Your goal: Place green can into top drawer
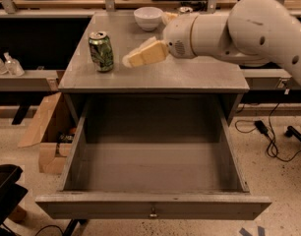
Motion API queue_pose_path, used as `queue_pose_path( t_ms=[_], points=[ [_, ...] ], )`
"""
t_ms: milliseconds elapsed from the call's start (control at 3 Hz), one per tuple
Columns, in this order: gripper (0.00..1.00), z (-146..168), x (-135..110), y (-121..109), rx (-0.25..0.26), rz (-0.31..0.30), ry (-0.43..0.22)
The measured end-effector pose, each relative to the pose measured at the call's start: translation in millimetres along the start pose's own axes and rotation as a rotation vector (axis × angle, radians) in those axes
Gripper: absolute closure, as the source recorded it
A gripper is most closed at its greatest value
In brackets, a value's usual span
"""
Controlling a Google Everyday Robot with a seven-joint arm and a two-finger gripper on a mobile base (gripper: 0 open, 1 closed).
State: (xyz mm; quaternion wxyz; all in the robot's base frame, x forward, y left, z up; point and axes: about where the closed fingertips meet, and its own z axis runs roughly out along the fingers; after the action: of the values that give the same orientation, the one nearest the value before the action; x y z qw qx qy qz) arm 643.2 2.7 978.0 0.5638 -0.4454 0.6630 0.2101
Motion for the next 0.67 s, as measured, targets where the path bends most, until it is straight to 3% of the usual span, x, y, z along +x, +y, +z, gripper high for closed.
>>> queue_pose_path(
  t_ms=[667],
  points=[
    [0.00,98.9,27.9,-19.3,-0.095,0.016,-0.085]
  ],
)
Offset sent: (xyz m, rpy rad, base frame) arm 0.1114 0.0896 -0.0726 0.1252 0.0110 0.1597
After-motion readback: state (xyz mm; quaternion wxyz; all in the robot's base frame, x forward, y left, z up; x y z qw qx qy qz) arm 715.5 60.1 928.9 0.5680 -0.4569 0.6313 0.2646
